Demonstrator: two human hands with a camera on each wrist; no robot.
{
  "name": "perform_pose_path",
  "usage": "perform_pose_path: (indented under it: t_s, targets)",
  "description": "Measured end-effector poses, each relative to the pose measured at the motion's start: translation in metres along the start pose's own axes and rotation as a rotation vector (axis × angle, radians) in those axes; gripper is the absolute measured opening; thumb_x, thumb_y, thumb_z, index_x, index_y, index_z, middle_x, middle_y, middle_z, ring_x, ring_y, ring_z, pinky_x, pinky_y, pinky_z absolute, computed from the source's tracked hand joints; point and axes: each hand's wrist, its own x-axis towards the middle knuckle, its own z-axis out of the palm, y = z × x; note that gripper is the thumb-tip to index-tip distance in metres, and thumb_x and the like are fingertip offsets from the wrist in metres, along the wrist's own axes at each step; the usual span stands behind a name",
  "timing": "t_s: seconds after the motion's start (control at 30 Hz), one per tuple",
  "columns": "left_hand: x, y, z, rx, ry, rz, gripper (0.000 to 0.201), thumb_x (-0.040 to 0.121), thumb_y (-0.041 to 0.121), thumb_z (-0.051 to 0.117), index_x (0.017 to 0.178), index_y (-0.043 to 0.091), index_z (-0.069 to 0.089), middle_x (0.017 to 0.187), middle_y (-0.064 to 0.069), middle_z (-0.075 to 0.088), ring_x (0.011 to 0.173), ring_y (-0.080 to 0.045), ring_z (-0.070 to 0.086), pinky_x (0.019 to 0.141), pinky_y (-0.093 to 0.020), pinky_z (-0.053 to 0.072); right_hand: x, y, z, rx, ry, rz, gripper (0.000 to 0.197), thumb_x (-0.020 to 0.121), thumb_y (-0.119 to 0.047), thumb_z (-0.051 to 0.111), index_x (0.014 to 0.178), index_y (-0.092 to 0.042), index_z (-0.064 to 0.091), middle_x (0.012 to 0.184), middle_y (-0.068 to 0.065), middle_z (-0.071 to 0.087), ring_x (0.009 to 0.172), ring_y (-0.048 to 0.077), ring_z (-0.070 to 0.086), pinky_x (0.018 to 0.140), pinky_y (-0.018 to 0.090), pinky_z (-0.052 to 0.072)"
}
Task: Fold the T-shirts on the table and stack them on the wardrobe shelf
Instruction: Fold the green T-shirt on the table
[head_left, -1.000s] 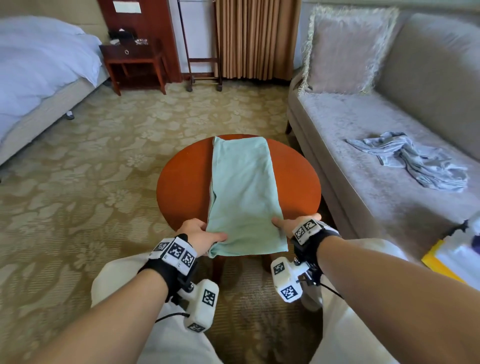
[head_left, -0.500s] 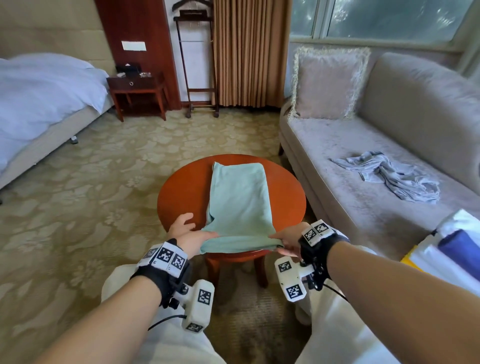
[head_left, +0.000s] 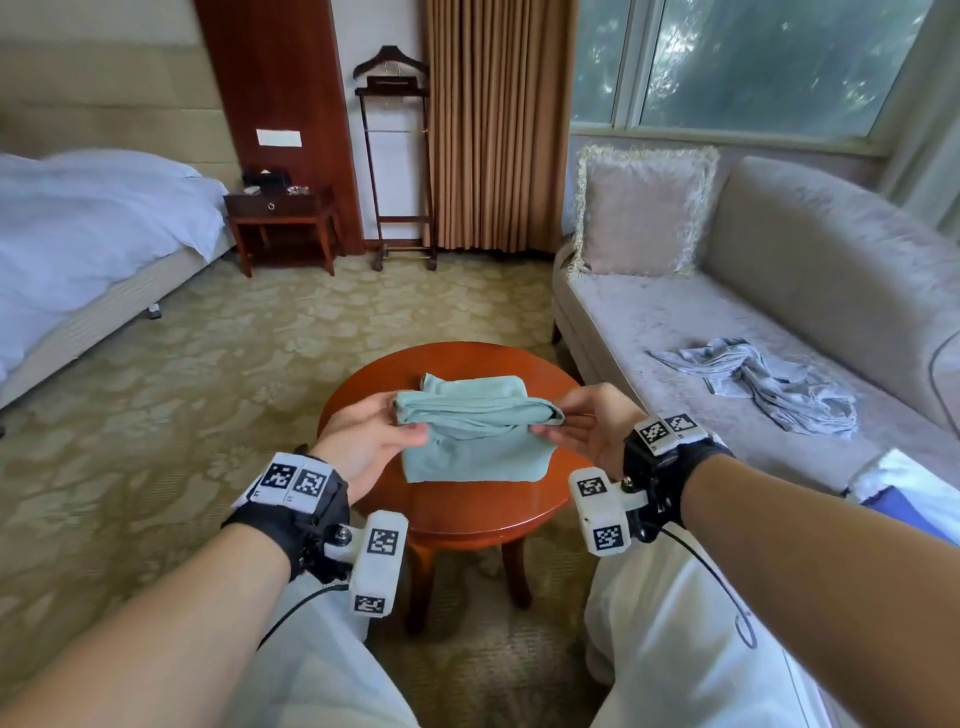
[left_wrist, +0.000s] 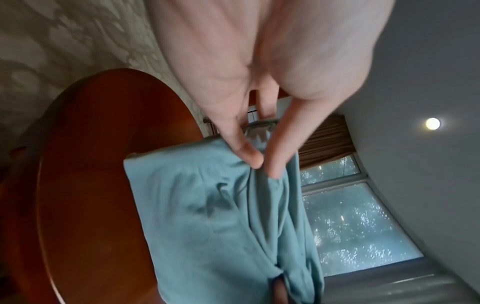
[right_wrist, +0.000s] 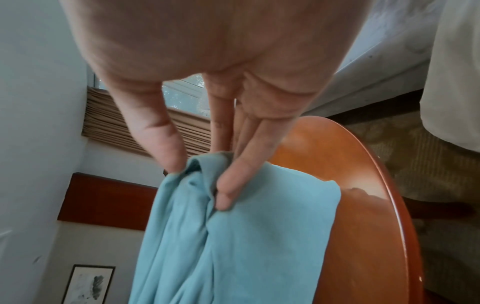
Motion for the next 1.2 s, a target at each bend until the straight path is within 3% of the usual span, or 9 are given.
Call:
perform_pose_path:
  t_s: [0.2, 0.33, 0.4, 0.47, 0.6, 0.77, 0.87, 1.1, 1.2]
  targets:
    - [0.032, 0.001, -0.002, 0.257, 0.141, 0.024, 0.041, 0.073, -0.021, 0.067, 0.103, 0.007, 0.069, 0.099, -0.01, 0.075, 0.094, -0.021, 0.072, 0.077, -0.025, 0.058, 0.017, -0.011, -0.003, -0.18, -0.101, -0.052, 0.039, 0.071, 0.019, 0.065, 0.108, 0.008, 0.067, 0.106, 0.017, 0.072, 0.099, 0.026, 0.071, 0.088, 0.031, 0.056]
    - [0.062, 0.006, -0.001, 0.449, 0.183, -0.004, 0.014, 0.083, 0.003, 0.073, 0.094, 0.01, 0.071, 0.083, -0.005, 0.073, 0.063, -0.012, 0.065, 0.048, -0.021, 0.049, 0.038, -0.023, -0.005, -0.364, -0.015, -0.017, 0.032, 0.07, 0.009, 0.078, 0.101, 0.004, 0.071, 0.099, 0.017, 0.073, 0.093, 0.026, 0.072, 0.089, 0.036, 0.056]
    - [0.079, 0.005, -0.001, 0.565, 0.188, 0.03, 0.006, 0.084, 0.013, 0.074, 0.09, 0.013, 0.071, 0.064, 0.007, 0.069, 0.051, -0.003, 0.057, 0.044, -0.017, 0.041, 0.05, -0.029, -0.003, -0.367, 0.036, -0.004, 0.031, 0.073, 0.004, 0.079, 0.101, 0.001, 0.068, 0.093, 0.017, 0.074, 0.086, 0.025, 0.073, 0.082, 0.037, 0.059]
    - [0.096, 0.006, -0.002, 0.639, 0.189, 0.055, 0.008, 0.086, 0.02, 0.073, 0.088, 0.013, 0.072, 0.063, 0.009, 0.069, 0.056, -0.001, 0.059, 0.052, -0.015, 0.044, 0.062, -0.035, -0.001, -0.428, 0.068, -0.019, 0.026, 0.076, -0.004, 0.08, 0.098, -0.003, 0.067, 0.089, 0.014, 0.075, 0.078, 0.023, 0.074, 0.07, 0.032, 0.061]
    - [0.133, 0.007, -0.01, 0.748, 0.203, 0.057, 0.025, 0.089, 0.032, 0.068, 0.09, 0.007, 0.072, 0.09, -0.014, 0.072, 0.078, -0.026, 0.063, 0.072, -0.031, 0.045, 0.096, -0.049, 0.006, -0.553, 0.121, -0.07, 0.018, 0.078, -0.018, 0.08, 0.092, -0.01, 0.071, 0.086, 0.009, 0.073, 0.065, 0.015, 0.069, 0.061, 0.023, 0.058]
    - [0.181, 0.002, -0.018, 0.826, 0.192, 0.032, 0.027, 0.094, 0.034, 0.06, 0.084, 0.01, 0.067, 0.079, -0.013, 0.065, 0.075, -0.022, 0.057, 0.064, -0.029, 0.038, 0.15, -0.057, 0.011, -0.66, 0.161, -0.102, 0.013, 0.077, -0.027, 0.08, 0.072, -0.021, 0.07, 0.095, 0.006, 0.07, 0.094, 0.021, 0.065, 0.092, 0.041, 0.053]
    - [0.208, -0.005, -0.021, 0.864, 0.161, 0.002, 0.027, 0.097, 0.033, 0.055, 0.082, 0.012, 0.062, 0.071, -0.002, 0.057, 0.069, -0.019, 0.051, 0.061, -0.029, 0.035, 0.18, -0.057, 0.014, -0.677, 0.204, -0.088, 0.021, 0.078, -0.025, 0.079, 0.061, -0.023, 0.066, 0.087, 0.008, 0.068, 0.087, 0.024, 0.064, 0.091, 0.047, 0.054]
    - [0.263, -0.028, -0.03, 0.967, 0.086, -0.076, 0.034, 0.096, 0.035, 0.055, 0.082, 0.004, 0.061, 0.072, -0.005, 0.055, 0.066, -0.018, 0.048, 0.057, -0.029, 0.033, 0.247, -0.047, 0.015, -0.955, 0.192, -0.077, 0.02, 0.088, -0.033, 0.063, 0.084, -0.014, 0.061, 0.093, 0.011, 0.067, 0.089, 0.031, 0.067, 0.082, 0.049, 0.057]
    - [0.281, -0.04, -0.037, 1.02, 0.049, -0.131, 0.038, 0.092, 0.038, 0.061, 0.08, 0.002, 0.061, 0.066, -0.003, 0.051, 0.059, -0.016, 0.044, 0.055, -0.029, 0.031, 0.267, -0.038, 0.013, -1.189, 0.205, -0.062, 0.022, 0.095, -0.036, 0.052, 0.091, -0.015, 0.053, 0.094, 0.007, 0.063, 0.085, 0.026, 0.063, 0.08, 0.04, 0.055]
